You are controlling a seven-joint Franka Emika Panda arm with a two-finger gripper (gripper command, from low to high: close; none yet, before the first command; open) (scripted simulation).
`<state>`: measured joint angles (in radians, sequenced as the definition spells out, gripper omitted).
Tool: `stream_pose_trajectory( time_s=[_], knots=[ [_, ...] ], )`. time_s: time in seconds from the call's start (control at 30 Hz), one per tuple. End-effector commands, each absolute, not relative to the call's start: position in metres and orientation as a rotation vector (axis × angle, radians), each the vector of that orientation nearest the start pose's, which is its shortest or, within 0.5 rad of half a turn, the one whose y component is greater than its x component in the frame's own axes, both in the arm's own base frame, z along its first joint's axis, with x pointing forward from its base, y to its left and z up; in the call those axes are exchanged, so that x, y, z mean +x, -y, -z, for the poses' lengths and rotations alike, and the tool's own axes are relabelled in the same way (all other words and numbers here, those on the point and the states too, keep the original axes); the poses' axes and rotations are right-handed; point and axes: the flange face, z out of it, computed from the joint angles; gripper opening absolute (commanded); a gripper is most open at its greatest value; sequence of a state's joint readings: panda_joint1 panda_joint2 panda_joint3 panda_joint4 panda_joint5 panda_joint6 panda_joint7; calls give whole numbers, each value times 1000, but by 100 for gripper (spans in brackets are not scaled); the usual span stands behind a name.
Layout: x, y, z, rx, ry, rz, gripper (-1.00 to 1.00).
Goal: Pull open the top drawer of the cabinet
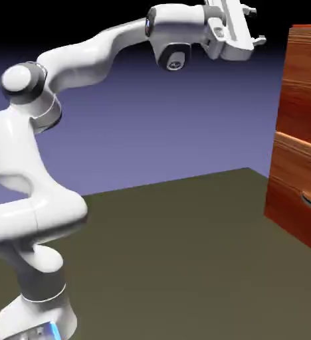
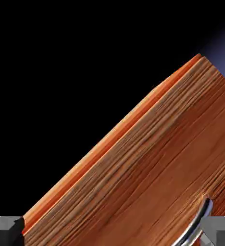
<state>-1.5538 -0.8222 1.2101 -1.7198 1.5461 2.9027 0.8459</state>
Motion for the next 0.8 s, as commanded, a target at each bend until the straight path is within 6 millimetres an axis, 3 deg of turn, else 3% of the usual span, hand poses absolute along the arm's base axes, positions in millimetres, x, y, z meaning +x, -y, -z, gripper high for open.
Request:
stream_pose_trajectory(
  time_s=[0.0,0.33,0.63,0.73,0.77],
  knots=[
    [547,-66,-745,-1083,-1367,1276,0],
    [644,-55,-677,-921,-1411,1012,0],
    [722,-9,-597,-704,-1469,714,0],
    [742,11,-571,-615,-1482,612,0],
    [742,11,-571,-615,-1482,612,0]
  ],
)
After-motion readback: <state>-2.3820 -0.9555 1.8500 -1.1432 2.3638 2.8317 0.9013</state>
